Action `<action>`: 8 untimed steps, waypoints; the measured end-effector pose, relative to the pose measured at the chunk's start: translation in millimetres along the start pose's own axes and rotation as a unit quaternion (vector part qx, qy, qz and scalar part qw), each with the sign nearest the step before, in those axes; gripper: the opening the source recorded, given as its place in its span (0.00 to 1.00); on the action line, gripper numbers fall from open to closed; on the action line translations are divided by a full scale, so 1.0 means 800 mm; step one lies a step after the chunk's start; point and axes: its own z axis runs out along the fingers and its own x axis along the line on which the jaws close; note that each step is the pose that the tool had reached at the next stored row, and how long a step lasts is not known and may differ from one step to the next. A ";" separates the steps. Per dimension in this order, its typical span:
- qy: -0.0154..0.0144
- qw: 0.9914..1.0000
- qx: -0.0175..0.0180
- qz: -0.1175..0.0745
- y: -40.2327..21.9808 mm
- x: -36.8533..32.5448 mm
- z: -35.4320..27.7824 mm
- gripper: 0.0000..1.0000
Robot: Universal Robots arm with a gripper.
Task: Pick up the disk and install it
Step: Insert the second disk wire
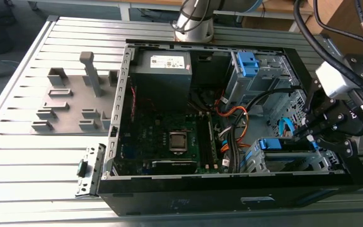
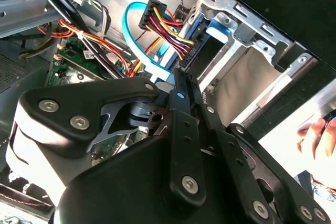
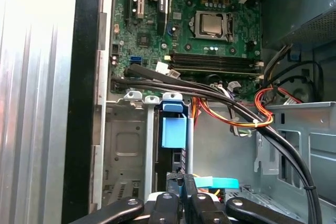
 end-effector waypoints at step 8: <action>-0.001 1.000 0.000 0.000 -0.0021 -0.0015 0.0060 0.16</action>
